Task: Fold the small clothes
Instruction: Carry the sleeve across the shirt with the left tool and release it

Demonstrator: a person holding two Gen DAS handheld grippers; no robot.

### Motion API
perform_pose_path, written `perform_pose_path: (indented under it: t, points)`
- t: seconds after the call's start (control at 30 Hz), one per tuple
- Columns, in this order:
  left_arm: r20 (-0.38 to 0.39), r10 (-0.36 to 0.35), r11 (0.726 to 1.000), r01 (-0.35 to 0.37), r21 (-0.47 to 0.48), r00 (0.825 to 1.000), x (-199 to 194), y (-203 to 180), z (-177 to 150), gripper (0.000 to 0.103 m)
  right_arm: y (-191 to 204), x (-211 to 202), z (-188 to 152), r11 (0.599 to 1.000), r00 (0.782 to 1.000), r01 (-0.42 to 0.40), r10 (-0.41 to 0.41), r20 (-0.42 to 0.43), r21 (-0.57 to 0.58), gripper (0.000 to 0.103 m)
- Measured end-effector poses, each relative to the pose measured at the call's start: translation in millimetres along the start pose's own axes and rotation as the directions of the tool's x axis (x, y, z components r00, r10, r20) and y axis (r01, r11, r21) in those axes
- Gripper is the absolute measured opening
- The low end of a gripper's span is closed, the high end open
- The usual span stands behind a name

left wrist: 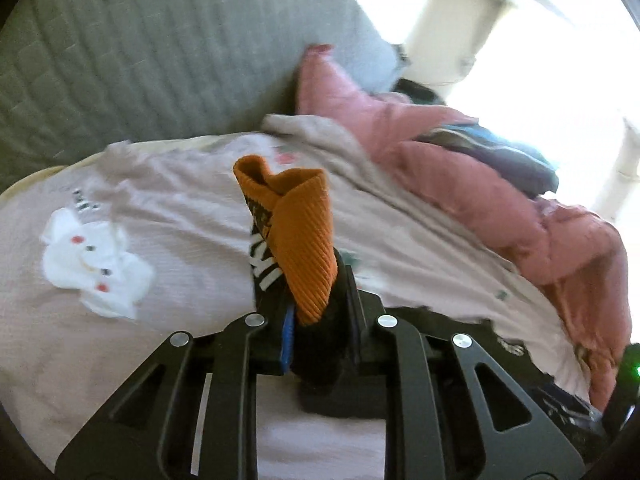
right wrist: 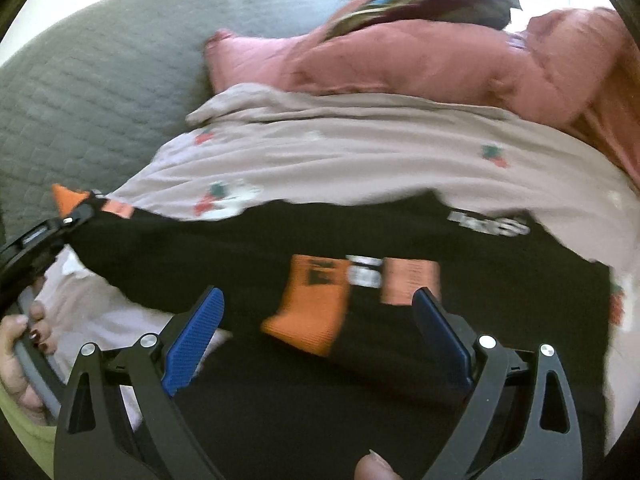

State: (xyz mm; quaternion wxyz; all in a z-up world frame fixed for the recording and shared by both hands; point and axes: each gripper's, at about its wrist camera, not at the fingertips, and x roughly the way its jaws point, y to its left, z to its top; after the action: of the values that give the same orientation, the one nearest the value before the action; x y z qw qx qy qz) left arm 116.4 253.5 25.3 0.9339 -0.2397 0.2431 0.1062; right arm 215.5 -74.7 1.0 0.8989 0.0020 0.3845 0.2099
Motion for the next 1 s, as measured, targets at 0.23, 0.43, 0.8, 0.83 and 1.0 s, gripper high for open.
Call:
perform_pose_path:
  t: [0.23, 0.43, 0.8, 0.83, 1.0]
  points:
    - [-0.004, -0.106, 0.985, 0.106, 0.135, 0.994, -6, -68, -17, 0.009, -66, -43, -15, 0.992, 0.996, 0.084, -0.087, 0.036, 0.089, 0.094]
    - [-0.088, -0.184, 0.957, 0.199, 0.21, 0.979, 6, -116, -41, 0.009, -100, -65, -26, 0.982, 0.992, 0.107, -0.117, 0.056, 0.158, 0.094]
    - [-0.226, -0.249, 0.901, 0.311, 0.302, 0.942, 20, -164, -86, 0.009, -126, -77, -37, 0.971, 0.989, 0.12, -0.136, 0.064, 0.207, 0.094]
    - [-0.242, -0.26, 0.891, 0.329, 0.314, 0.935, 21, -168, -90, 0.01, -127, -77, -37, 0.97, 0.988, 0.121, -0.137, 0.064, 0.209, 0.094]
    - [-0.333, -0.326, 0.839, 0.433, 0.328, 0.885, 26, -179, -108, 0.033, -129, -76, -39, 0.967, 0.987, 0.133, -0.149, 0.059, 0.217, 0.094]
